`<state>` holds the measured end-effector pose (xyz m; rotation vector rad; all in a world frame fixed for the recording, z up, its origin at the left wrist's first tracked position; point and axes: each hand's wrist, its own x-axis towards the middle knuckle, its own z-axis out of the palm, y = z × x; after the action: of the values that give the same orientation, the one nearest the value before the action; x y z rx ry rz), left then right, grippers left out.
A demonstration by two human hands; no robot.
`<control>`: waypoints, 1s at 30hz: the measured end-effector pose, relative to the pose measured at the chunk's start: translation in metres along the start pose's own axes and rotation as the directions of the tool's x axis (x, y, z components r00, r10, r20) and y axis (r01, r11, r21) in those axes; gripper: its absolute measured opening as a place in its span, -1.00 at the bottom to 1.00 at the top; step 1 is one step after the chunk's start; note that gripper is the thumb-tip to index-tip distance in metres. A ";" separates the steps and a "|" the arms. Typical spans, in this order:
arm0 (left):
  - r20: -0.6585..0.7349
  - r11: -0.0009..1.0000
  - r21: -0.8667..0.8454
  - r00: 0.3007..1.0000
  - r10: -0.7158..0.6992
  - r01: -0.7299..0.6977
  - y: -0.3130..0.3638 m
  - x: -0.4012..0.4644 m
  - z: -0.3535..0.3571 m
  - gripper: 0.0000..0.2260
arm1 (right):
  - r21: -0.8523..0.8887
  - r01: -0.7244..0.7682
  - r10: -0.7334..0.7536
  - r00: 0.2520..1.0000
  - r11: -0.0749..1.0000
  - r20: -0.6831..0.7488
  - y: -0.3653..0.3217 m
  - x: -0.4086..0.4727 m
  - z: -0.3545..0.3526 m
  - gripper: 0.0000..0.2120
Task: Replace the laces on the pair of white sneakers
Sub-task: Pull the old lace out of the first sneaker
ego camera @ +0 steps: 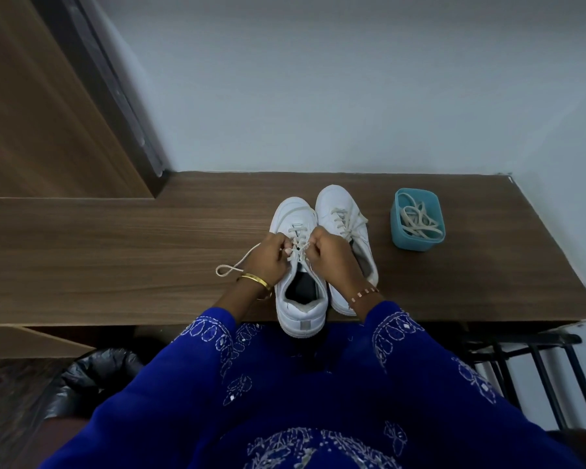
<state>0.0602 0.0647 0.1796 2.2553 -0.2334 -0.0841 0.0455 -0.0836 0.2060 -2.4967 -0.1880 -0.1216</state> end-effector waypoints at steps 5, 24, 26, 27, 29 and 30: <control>-0.068 0.941 -0.293 0.978 -0.197 0.169 -0.002 0.002 0.009 -0.70 | 0.160 -0.132 0.142 0.989 0.978 -0.047 0.005 0.002 0.000 -0.95; 0.049 0.708 -0.618 0.915 -0.400 0.343 0.008 -0.008 0.005 -0.73 | 0.405 -0.276 0.311 0.950 0.872 -0.023 0.009 0.003 0.002 -0.86; 0.017 0.736 -0.613 0.935 -0.354 0.289 0.007 -0.007 0.006 -0.74 | 0.283 -0.200 0.235 0.967 0.938 -0.096 0.007 0.000 0.000 -0.82; -0.015 0.762 -0.602 0.950 -0.311 0.240 0.007 -0.007 0.005 -0.75 | 0.173 -0.124 0.146 0.982 0.977 -0.123 0.006 -0.003 -0.001 -0.79; -0.052 0.820 -0.554 0.978 -0.204 0.142 0.009 -0.008 0.001 -0.83 | -0.039 0.062 -0.066 0.993 0.997 -0.101 0.002 -0.007 0.002 -0.73; -0.058 0.853 -0.513 0.988 -0.145 0.095 0.009 -0.008 0.000 -0.89 | -0.133 0.135 -0.143 0.988 0.982 -0.055 0.001 -0.008 0.004 -0.72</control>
<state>0.0508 0.0604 0.1862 1.7341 -0.0104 -0.0931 0.0381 -0.0832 0.2014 -2.6029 -0.3382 -0.2802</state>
